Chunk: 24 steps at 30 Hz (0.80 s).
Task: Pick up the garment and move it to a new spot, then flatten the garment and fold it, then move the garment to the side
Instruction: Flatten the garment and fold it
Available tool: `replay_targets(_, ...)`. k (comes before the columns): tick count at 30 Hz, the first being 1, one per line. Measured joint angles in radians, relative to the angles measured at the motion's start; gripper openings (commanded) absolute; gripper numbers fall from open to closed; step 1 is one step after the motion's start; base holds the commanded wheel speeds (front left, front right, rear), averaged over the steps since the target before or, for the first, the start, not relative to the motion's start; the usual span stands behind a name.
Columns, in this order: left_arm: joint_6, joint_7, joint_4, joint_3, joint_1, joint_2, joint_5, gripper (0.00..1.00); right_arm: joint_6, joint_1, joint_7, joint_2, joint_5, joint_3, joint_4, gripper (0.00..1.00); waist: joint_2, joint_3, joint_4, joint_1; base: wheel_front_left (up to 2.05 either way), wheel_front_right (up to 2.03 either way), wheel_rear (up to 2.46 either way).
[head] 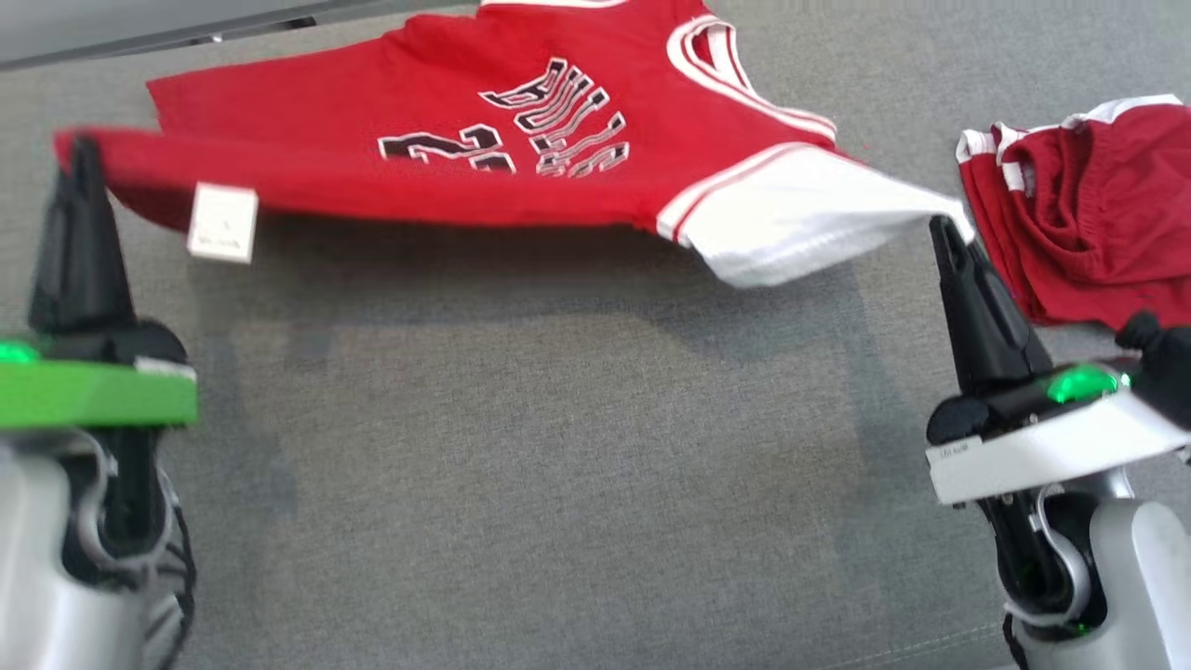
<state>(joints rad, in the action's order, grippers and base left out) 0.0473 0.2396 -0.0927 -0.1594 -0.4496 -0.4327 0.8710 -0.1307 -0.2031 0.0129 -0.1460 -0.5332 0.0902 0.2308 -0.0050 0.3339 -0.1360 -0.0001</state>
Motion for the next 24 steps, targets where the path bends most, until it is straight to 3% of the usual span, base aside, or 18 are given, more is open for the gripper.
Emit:
replay_targets(9,-0.060,0.018,0.075,0.018,0.395,0.125,-0.002,0.00,0.000,0.230,0.029,0.070,-0.007,-0.046,-0.046,0.00,0.0000,-0.104,0.025,0.0000,0.00,0.00,0.00)
replay_targets(19,-0.043,0.021,0.071,0.063,0.638,0.263,-0.069,0.00,0.000,0.414,0.048,0.092,-0.015,-0.082,-0.120,0.00,0.0000,-0.239,0.049,0.0000,0.00,0.00,0.00)
replay_targets(24,-0.038,0.021,0.069,0.081,0.693,0.292,-0.075,0.00,0.000,0.444,0.051,0.094,-0.020,-0.081,-0.143,0.00,0.0000,-0.276,0.054,0.0000,0.00,0.00,0.00)
